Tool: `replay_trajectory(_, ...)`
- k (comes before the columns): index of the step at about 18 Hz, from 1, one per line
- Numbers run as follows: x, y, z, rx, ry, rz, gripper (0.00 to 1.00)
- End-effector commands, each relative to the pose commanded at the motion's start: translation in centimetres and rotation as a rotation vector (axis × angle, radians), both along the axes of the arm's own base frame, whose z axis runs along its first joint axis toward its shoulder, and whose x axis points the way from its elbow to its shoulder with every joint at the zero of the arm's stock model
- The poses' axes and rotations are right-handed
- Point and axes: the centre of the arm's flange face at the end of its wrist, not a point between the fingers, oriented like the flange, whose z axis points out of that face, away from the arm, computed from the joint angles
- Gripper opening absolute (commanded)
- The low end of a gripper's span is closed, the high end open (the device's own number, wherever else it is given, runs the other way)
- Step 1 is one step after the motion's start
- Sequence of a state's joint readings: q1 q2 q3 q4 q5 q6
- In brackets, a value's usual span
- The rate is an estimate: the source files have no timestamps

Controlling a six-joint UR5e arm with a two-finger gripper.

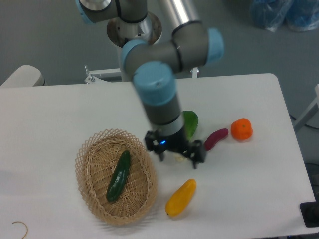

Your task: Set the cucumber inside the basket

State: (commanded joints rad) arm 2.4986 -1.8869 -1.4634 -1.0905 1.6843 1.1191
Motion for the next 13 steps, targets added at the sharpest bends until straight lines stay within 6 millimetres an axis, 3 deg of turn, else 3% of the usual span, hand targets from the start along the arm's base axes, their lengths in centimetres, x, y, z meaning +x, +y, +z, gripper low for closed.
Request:
replay_trajectory(4, -3.9, -5.0, 0.9, -0.047, -0.011, -0.134, 1.0)
replay_trajectory(7, -5.8, -7.9, 1.7, -0.036, -0.016, -0.246, 1.0)
replay_trajectory(11, -7.2, -9.8, 2.3, 0.0, -0.016, -0.271, 1.0)
replay_trajectory(13, -7.2, -9.8, 2.1, -0.003, -0.02, -0.277, 1.0)
